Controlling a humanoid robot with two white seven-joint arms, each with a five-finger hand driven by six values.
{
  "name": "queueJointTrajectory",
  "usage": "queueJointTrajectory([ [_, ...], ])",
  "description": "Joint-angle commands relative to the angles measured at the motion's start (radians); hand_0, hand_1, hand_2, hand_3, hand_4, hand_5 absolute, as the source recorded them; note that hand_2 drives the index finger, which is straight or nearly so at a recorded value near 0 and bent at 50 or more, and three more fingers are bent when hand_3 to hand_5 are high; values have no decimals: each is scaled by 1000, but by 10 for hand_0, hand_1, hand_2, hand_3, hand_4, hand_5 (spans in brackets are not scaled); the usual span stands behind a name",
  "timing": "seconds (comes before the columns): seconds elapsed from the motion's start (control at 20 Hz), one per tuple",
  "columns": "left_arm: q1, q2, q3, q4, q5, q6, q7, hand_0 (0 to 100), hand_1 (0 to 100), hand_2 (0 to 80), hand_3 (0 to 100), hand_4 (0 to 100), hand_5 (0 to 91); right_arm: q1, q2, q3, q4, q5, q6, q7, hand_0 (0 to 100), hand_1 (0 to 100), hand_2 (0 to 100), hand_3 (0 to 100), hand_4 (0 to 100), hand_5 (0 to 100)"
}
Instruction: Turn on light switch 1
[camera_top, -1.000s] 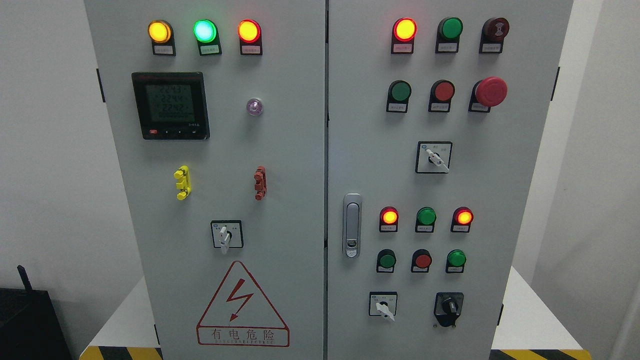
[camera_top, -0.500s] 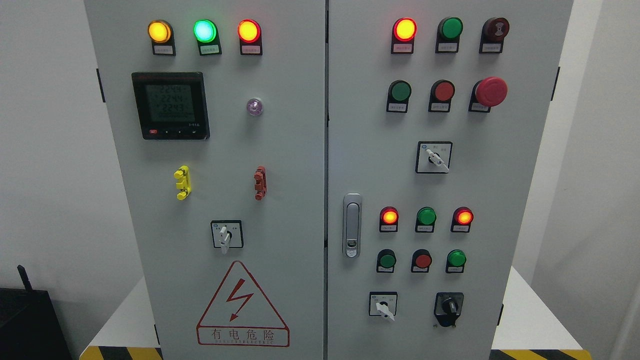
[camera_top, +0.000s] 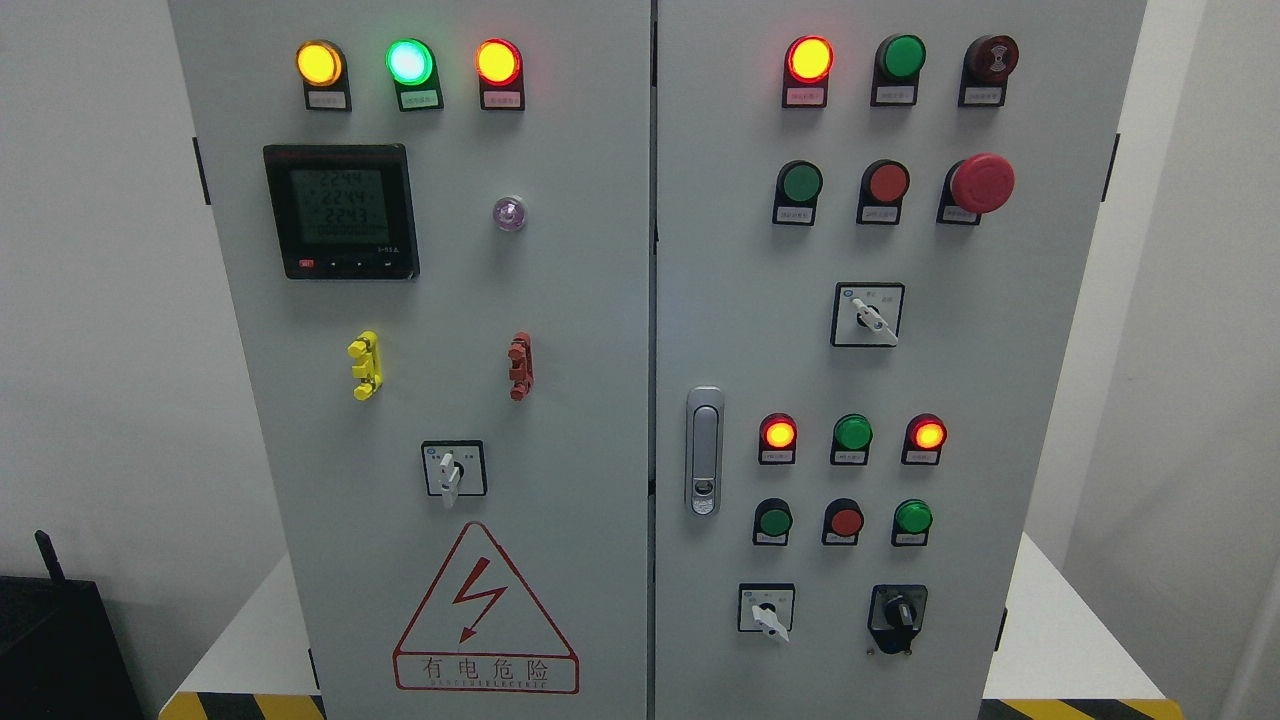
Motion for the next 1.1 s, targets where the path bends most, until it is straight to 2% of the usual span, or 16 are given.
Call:
queueJointTrajectory([
  [0.0,46,-17,125,-218,28,-17,8,299,0,45,181,249,0,0,0,1,0,0,1,1,120,389,0,0,0,0],
  [0.3,53,-19,219,-295,21,-77,16,309,0,72,208,275,0,0,0,-1,0,0,1,1,120,389,0,0,0,0],
  [0.5,69,-20,225,-327,21,-158,51,314,0,100,248,313,0,0,1,1,0,1,1,1,120,389,0,0,0,0],
  [0.85,109,-28,280,-469,21,-218,66,334,42,136,294,355,0,0,0,1,0,0,1,1,120,389,0,0,0,0],
  [1.05,115,-26,323,-551,20,-284,71,350,57,163,327,376,0,-1,0,1,0,0,1,1,120,389,0,0,0,0],
])
